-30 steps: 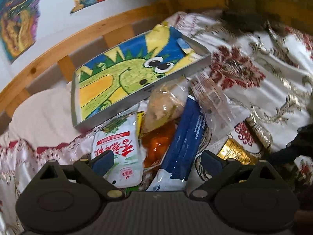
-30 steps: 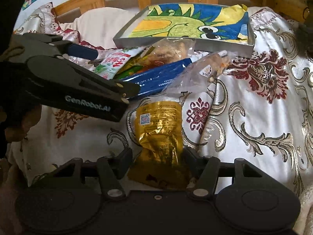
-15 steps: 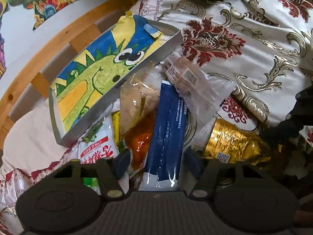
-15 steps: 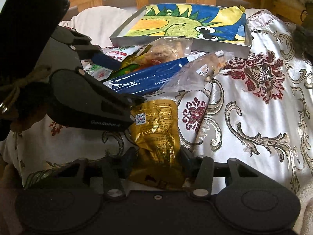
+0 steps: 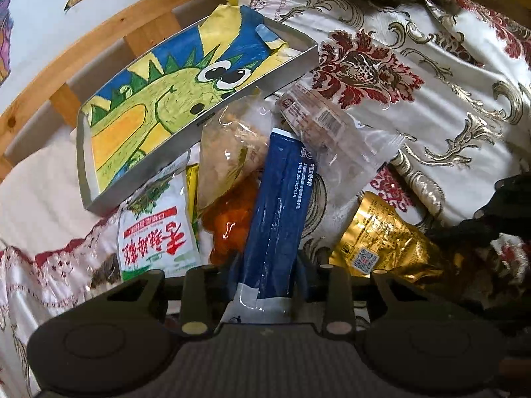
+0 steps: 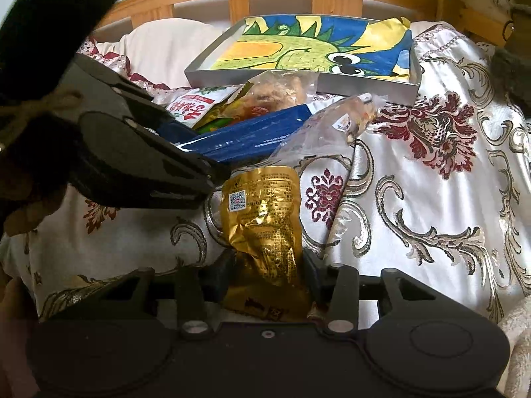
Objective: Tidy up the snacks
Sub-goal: 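Grasp the blue stick packet with the left tool while the right tool grasps the gold foil pouch, then lift and carry the blue packet and gold pouch over the dinosaur tray with both tools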
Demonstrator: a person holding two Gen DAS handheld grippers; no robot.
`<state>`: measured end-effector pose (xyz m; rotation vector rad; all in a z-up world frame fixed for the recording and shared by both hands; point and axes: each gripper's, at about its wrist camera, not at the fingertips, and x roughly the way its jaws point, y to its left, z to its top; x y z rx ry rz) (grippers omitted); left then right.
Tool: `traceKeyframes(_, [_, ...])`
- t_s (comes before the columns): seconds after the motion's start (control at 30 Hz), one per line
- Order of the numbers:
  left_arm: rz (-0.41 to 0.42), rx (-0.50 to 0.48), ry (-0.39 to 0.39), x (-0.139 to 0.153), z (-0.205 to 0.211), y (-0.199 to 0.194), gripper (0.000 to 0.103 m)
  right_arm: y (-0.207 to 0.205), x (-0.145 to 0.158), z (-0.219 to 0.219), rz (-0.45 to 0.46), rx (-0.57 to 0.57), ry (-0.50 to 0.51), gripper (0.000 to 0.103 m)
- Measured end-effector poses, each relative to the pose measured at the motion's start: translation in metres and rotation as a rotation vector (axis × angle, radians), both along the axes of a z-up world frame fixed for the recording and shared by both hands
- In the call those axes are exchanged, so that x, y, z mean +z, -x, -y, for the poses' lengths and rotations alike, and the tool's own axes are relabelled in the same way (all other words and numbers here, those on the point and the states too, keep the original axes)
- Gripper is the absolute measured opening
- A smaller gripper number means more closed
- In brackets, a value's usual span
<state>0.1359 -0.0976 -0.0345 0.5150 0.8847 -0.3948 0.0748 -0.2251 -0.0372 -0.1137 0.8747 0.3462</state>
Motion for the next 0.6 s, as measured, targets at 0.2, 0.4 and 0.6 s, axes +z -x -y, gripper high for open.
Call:
traceKeyframes(0.2, [-0.051, 0.089, 0.084, 0.013, -0.009, 0.010, 0.036, 0.011, 0.007, 0.002, 0.050, 0.013, -0.005, 0.044])
traceKeyframes(0.4, [-0.106, 0.155, 0.183, 0.019, -0.028, 0.030, 0.036, 0.038, 0.017, 0.002, 0.158, 0.042, 0.004, 0.043])
traceKeyframes(0.6, [-0.118, 0.239, 0.254, 0.028, -0.042, 0.046, 0.036, 0.057, 0.028, 0.006, 0.246, 0.056, 0.018, 0.043])
